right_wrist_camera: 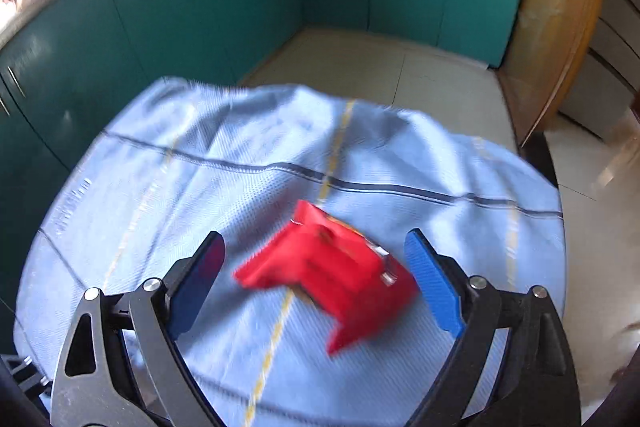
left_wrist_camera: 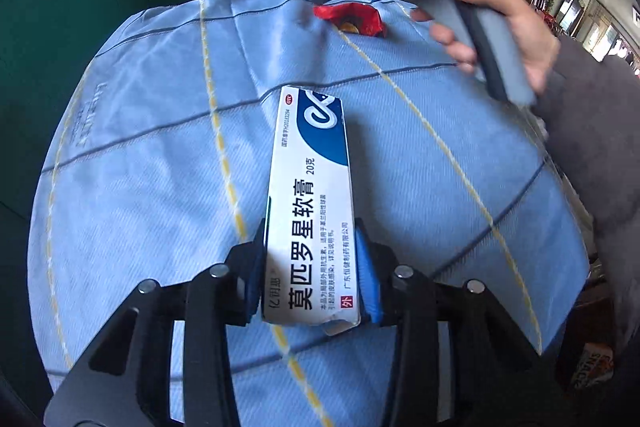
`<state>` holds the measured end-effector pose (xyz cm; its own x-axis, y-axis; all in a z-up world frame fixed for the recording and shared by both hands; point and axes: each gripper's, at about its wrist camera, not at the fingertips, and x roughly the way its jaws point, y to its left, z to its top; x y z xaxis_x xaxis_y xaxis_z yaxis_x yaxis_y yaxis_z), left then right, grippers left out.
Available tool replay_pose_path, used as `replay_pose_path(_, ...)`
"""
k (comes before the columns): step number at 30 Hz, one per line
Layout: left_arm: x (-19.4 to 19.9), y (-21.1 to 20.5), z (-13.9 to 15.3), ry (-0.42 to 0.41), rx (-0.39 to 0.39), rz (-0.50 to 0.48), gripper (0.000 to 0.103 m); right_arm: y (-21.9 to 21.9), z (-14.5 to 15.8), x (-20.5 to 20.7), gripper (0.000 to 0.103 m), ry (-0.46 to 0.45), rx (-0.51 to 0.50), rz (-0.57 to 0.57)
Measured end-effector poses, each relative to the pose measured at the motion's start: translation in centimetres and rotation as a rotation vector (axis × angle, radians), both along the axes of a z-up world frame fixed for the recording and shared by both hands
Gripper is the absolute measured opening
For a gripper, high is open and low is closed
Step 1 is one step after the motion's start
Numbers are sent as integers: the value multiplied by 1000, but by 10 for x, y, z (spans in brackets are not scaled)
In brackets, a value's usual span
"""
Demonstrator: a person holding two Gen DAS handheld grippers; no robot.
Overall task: Collect trash
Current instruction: 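Grasp the white medicine box with the left gripper while the right reaches the red packet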
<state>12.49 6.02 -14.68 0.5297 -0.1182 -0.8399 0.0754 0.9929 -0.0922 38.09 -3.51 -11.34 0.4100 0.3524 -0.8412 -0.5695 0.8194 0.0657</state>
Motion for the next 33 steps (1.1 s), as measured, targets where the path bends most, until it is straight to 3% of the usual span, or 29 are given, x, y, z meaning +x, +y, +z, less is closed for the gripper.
replay_pose_path(3, -10, 9, 4, -16, -10, 14, 45, 15, -13, 6, 89, 43, -60, 17)
replay_pose_path(7, -12, 24, 10, -50, -16, 46, 58, 10, -15, -9, 86, 86, -43, 33)
replay_pose_path(12, -6, 30, 13, -69, -32, 69, 63, -4, -12, -38, 41, 121, -53, 37)
replay_pose_path(15, -5, 29, 12, -68, -38, 70, 63, -13, -9, -63, 30, 140, -40, 57)
replay_pose_path(22, -4, 29, 11, -61, -47, 69, 65, -39, 7, -130, 30, 85, -50, 58)
replay_pose_path(24, -7, 28, 11, -59, -51, 69, 72, -46, 11, -150, 30, 70, -73, 65)
replay_pose_path(28, -9, 25, 11, -59, -55, 65, 76, -58, 14, -177, 31, 73, -107, 70)
replay_pose_path(30, -7, 23, 9, -55, -56, 62, 77, -64, 17, -183, 41, 49, -114, 50)
replay_pose_path(32, -4, 21, 7, -51, -62, 55, 77, -72, 24, -185, 64, 19, -117, 10)
replay_pose_path(33, -1, 19, 6, -49, -67, 49, 77, -76, 27, -185, 68, 2, -113, -13)
